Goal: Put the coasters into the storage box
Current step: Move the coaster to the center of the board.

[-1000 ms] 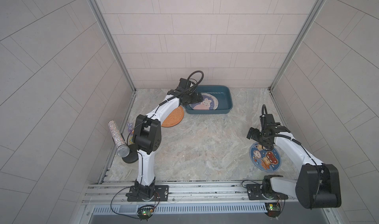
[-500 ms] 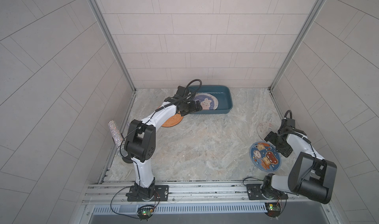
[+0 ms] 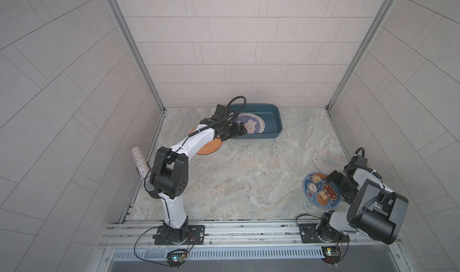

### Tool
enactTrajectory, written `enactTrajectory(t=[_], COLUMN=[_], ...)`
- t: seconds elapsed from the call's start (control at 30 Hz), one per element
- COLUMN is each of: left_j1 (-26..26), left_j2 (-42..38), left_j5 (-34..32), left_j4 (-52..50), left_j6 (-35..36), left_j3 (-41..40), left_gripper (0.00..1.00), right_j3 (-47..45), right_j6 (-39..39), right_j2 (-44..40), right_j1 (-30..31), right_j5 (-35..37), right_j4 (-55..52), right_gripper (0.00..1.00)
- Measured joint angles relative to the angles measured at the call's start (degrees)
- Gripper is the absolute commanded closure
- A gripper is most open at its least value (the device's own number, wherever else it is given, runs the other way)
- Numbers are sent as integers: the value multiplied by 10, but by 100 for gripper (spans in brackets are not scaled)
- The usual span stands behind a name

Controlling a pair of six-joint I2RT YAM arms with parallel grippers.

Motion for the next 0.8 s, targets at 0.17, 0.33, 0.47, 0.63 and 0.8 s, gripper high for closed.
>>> enactTrajectory(t=[0.17,0.33,0.47,0.63,0.8], left_j1=[0,-1,-2,-3,-4], left_j2=[0,0,0,0,-1], left_j5=[0,0,0,0,0], left_j4=[0,0,0,0,-1], left_j6=[0,0,0,0,0], left_j3=[0,0,-2,-14,-22], left_gripper=[0,0,0,0,0], right_j3=[0,0,1,0,-2], right_j6=[3,0,-3,-4,1], right_j2=[0,2,5,5,3], right_j1=[-1,-1,4,34,65], right_j5=[-5,-7,-9,-11,-7], right_j4=[1,0,0,4,10], right_gripper=[0,0,0,0,0])
